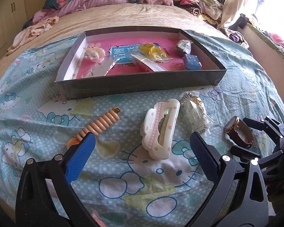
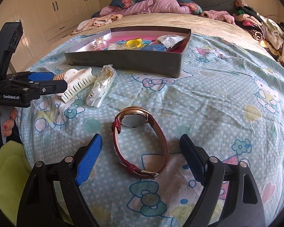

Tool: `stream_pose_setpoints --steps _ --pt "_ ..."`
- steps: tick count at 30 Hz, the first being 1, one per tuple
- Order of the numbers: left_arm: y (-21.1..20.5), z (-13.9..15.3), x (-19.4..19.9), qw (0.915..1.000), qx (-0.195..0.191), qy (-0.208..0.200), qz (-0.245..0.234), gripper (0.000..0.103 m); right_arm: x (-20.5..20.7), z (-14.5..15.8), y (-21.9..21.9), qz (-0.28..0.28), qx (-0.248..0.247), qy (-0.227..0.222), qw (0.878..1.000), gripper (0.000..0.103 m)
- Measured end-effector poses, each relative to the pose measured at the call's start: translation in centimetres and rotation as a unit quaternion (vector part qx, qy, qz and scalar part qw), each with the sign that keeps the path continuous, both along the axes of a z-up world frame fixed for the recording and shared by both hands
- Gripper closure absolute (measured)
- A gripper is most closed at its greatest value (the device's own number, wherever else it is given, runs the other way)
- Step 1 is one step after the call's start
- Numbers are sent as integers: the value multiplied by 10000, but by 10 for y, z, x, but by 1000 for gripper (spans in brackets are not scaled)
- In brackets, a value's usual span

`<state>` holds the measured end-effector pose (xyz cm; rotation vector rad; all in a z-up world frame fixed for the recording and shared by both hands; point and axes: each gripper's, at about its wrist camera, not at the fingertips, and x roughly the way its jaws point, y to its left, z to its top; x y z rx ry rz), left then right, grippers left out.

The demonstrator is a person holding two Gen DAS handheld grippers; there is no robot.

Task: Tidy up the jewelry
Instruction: 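Grasp the white hair claw with left tool while right tool grasps the red-strap watch, then carry the hair claw and the watch over the pink tray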

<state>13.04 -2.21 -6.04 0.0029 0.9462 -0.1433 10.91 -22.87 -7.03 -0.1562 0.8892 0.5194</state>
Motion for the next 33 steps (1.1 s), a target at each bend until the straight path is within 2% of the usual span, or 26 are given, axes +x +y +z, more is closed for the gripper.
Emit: stream_pose_setpoints --steps 4,6,8,10,17,19,20,21,22,24,25,26,33 --pt "-2 -5 4 10000 -7 58 -14 10 1 -4 4 86 -67 -74 9999 26" --pt "-2 -7 6 10000 -4 95 -4 10 2 -5 4 122 -37 -89 9999 34" --pt "-2 -9 8 9999 -40 119 -10 10 3 -4 5 164 -1 -102 9998 47" --pt "-3 -11 10 9999 -58 144 -8 10 4 -3 5 207 69 -90 9997 54" --pt "-6 -15 17 9998 -58 166 -77 10 4 3 7 316 274 -119 9991 60" --pt "-8 -16 18 9997 -79 193 -124 19 3 5 9 360 298 -140 9988 60" --pt "-9 -17 18 9996 -82 205 -159 31 2 6 10 378 318 -157 9987 60" --pt "-10 -18 18 9996 -52 224 -189 38 2 7 10 396 332 -173 9985 60" --pt "-11 -19 18 9995 -30 234 -223 41 1 9 11 410 334 -198 9984 60" --pt "-12 -19 18 9993 -41 231 -280 63 0 12 12 426 344 -233 9982 60" --pt "-13 -18 17 9992 -66 215 -318 68 0 13 13 429 351 -246 9982 61" --pt "-12 -18 16 9992 -92 202 -330 70 -1 14 13 433 352 -260 9981 61" --pt "-12 -10 7 9989 -187 57 -422 71 -3 27 15 475 371 -393 9974 61"
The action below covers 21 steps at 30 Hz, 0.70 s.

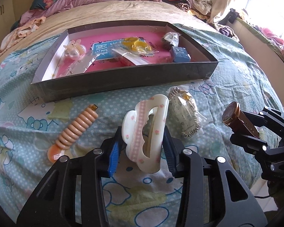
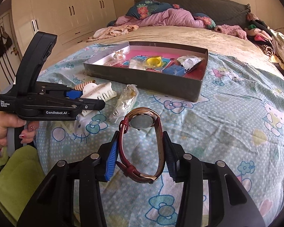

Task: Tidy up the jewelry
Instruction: 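Carry the hair claw and the watch over the pink tray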

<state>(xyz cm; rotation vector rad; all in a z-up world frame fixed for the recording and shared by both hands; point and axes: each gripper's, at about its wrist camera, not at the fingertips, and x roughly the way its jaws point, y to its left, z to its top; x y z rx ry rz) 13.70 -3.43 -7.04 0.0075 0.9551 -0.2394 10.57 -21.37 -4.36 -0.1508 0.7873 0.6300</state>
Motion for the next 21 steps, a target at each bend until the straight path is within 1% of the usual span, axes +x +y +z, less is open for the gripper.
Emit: stream_pose_setpoints --steps 6,11,21 --pt "7 20 -10 9994 -196 -282 23 71 -3 13 5 80 14 -116 9999 61" --pt "12 32 -14 9986 -304 -431 47 71 -4 24 13 154 20 -210 9997 61" --pt "29 52 -17 9965 -420 -695 179 71 0 37 29 259 41 -328 9991 61"
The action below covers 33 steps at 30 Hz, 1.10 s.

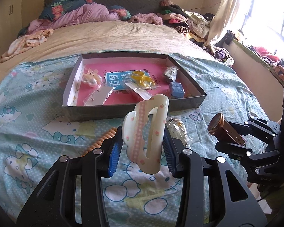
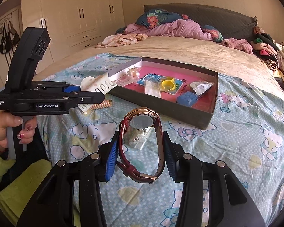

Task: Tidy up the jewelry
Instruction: 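Carry the hair claw and the watch over the pink tray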

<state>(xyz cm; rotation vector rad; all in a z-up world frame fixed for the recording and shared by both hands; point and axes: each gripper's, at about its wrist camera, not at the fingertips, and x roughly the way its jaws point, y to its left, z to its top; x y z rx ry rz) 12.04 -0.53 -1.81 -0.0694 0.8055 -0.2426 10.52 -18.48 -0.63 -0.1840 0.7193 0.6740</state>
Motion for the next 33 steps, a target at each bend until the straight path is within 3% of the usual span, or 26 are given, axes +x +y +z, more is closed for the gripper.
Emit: stream_pose_setpoints --steps 19,33 --pt "37 10 22 9990 -136 -106 406 75 38 31 13 -67 92 -397 9991 61" --pt "51 11 60 9985 165 -65 518 75 87 40 14 -376 73 -592 9975 61"
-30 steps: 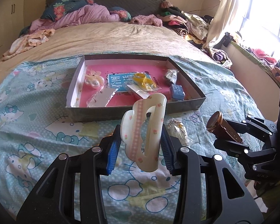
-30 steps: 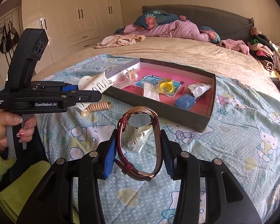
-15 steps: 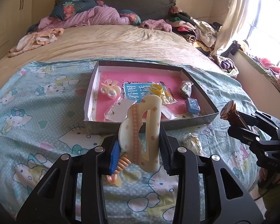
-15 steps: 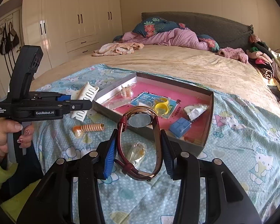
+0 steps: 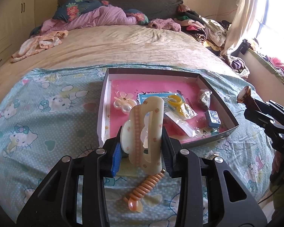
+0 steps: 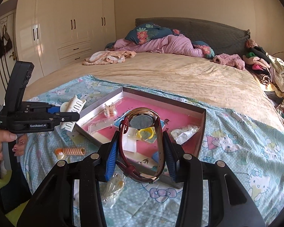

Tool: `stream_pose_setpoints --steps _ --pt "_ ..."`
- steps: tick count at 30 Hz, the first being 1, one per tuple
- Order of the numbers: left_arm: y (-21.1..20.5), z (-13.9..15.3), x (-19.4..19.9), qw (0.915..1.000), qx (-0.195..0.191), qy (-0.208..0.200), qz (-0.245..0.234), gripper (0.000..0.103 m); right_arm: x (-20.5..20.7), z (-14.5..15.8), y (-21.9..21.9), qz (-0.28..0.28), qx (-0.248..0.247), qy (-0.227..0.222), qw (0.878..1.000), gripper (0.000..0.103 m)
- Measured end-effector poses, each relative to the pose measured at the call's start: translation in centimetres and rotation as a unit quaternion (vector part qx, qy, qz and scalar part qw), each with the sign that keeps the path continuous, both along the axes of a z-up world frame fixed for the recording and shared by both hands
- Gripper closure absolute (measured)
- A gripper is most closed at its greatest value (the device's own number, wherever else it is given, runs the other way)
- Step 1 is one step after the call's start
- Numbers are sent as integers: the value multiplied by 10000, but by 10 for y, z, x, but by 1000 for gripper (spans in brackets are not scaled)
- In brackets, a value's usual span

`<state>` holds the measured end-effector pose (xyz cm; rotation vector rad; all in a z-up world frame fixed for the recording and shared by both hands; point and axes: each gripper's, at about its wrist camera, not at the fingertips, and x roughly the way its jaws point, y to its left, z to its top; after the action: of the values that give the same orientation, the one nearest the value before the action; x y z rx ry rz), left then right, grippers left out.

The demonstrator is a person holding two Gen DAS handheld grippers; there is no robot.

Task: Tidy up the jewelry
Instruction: 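Carry the hair claw and the watch over the pink tray, then open both tools to drop the claw and watch into the tray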

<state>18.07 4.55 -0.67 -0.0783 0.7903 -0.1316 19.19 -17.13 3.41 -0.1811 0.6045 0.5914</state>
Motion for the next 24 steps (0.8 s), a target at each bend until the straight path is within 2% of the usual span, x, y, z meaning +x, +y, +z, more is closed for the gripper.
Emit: stream_pose_setpoints --steps 12,24 --pt "12 -12 33 9998 140 150 68 75 34 -8 1 -179 -111 52 9998 61" --pt "25 -30 50 9991 178 360 157 74 61 -32 21 -123 -341 334 9988 61"
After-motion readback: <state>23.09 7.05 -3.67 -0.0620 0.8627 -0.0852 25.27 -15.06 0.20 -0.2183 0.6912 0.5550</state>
